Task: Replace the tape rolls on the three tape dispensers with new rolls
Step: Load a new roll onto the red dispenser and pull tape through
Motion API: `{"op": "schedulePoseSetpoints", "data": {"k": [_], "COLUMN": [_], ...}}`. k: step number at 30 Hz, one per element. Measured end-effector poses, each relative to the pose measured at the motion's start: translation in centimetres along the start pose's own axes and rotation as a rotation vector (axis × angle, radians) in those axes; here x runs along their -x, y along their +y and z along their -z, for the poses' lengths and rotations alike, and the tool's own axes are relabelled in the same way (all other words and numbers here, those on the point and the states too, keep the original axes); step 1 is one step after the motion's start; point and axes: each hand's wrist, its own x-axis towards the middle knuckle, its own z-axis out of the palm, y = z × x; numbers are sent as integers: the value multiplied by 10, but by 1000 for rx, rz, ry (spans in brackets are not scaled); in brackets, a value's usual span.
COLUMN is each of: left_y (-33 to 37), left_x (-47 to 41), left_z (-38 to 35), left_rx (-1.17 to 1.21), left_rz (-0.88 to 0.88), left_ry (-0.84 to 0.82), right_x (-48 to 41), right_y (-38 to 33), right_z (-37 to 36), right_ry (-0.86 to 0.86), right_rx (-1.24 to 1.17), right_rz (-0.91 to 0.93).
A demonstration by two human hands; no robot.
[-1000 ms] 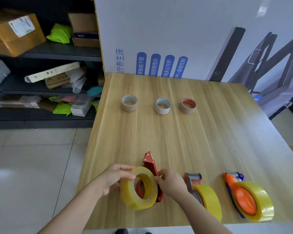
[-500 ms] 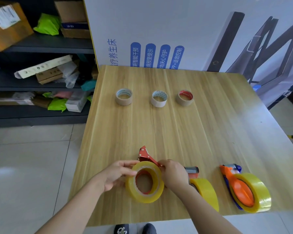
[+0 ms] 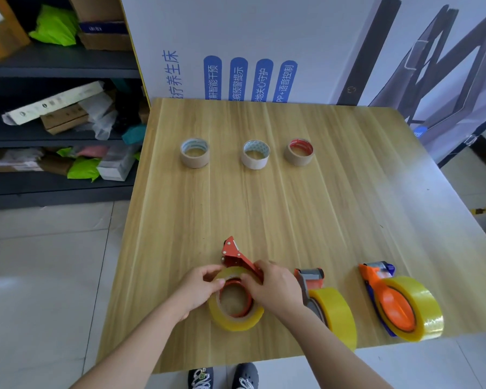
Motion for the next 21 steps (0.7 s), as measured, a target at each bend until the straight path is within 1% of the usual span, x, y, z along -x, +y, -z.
{"op": "schedulePoseSetpoints", "data": {"k": [3,6,8,10,12,15,19,21], "left_y": [-5,-6,-5,-3,-2,9,32,43], "left_x": [-1,-1,0,2,4,12,30,41], "left_z": [-5,-8,-9,-9,-8,-2,21,35], "left_rx": [-174,-318,-367,-359,-275,10,360,521], "left_rz": [-41,-60,-57,-44,-49,-55,-64,-65], "left_ry": [22,85,101,89,92,91,61,39], "right_x": [1,4,5,5,6,11,14,15], "right_y": [-4,-8,-9,-9,-9,-10,-18,-26], "right_z": [-6,-16,-21,-23,-23,-20,-6,5], "right_ry": [-63,-82,-62,-36,-17,30,140,203], "right_rx": [118,202,206,201,204,153,-16,-147], "right_rz": [5,-40,-63,-50,-8,47,91,98]}}
